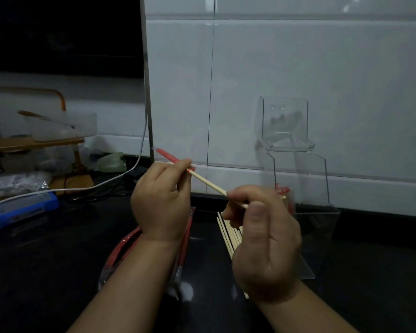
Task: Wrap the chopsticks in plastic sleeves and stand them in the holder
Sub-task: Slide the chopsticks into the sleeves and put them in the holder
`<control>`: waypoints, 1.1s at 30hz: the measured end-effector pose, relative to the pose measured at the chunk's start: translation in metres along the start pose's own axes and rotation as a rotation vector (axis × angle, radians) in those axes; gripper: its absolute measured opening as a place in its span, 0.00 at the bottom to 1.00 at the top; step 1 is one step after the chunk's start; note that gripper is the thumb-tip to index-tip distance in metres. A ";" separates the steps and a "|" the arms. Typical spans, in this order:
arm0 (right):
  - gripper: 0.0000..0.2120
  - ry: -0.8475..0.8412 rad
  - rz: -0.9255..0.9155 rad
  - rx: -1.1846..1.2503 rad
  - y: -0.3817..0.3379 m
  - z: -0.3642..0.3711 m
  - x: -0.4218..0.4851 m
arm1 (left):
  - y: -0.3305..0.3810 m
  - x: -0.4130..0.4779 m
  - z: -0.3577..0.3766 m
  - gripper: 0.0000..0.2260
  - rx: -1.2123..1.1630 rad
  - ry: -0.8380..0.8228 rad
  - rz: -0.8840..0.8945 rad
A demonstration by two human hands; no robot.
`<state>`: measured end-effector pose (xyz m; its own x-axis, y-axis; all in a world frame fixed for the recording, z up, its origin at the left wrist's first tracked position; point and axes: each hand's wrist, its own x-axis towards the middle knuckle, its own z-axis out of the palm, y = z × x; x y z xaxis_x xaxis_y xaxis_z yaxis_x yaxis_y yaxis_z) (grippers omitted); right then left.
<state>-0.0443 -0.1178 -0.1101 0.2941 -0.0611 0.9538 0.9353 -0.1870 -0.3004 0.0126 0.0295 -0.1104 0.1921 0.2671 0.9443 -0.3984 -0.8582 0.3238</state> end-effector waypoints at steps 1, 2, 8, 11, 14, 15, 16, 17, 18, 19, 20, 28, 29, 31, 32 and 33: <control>0.17 -0.009 0.016 -0.002 0.000 0.000 0.000 | 0.001 -0.001 -0.001 0.11 -0.011 -0.002 0.020; 0.16 -0.015 0.030 -0.005 0.001 0.001 0.001 | 0.001 -0.001 -0.001 0.11 -0.023 -0.007 0.046; 0.03 -0.051 0.131 -0.030 0.003 0.007 0.004 | 0.000 -0.003 0.002 0.07 -0.049 -0.027 0.166; 0.05 -0.035 0.142 -0.027 0.003 0.006 0.005 | -0.001 -0.003 0.001 0.08 -0.046 -0.014 0.149; 0.06 -0.016 0.132 -0.025 0.004 0.005 0.005 | -0.001 -0.003 0.001 0.08 -0.043 -0.006 0.136; 0.05 -0.019 0.131 -0.028 0.005 0.005 0.005 | -0.001 -0.003 0.001 0.08 -0.040 -0.007 0.140; 0.05 -0.025 0.129 -0.034 0.004 0.005 0.005 | -0.002 -0.003 0.001 0.07 -0.039 -0.009 0.147; 0.04 -0.031 0.127 -0.040 0.004 0.005 0.006 | -0.002 -0.003 0.001 0.07 -0.040 -0.010 0.157; 0.03 -0.035 0.128 -0.042 0.003 0.005 0.006 | -0.002 -0.003 0.001 0.07 -0.044 -0.009 0.167; 0.02 -0.036 0.131 -0.039 0.003 0.005 0.007 | -0.002 -0.003 0.001 0.07 -0.051 -0.009 0.179; 0.02 -0.036 0.137 -0.037 0.003 0.005 0.007 | -0.002 -0.003 0.001 0.07 -0.061 -0.010 0.192; 0.03 -0.019 0.184 -0.035 0.004 0.005 0.007 | -0.001 -0.003 0.001 0.07 -0.100 -0.020 0.226; 0.03 -0.020 0.182 -0.040 0.004 0.005 0.007 | -0.001 -0.003 0.001 0.06 -0.105 -0.018 0.230; 0.04 -0.018 0.183 -0.059 0.004 0.006 0.007 | -0.001 -0.002 -0.001 0.06 -0.113 -0.019 0.254; 0.04 -0.015 0.192 -0.075 0.005 0.006 0.006 | -0.001 -0.003 -0.001 0.06 -0.115 -0.023 0.275; 0.05 -0.011 0.206 -0.094 0.006 0.007 0.007 | 0.000 -0.003 -0.001 0.06 -0.119 -0.030 0.299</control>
<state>-0.0357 -0.1129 -0.1053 0.4798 -0.0968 0.8720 0.8328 -0.2626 -0.4874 0.0107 0.0290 -0.1136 0.0764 -0.0036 0.9971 -0.5433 -0.8387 0.0386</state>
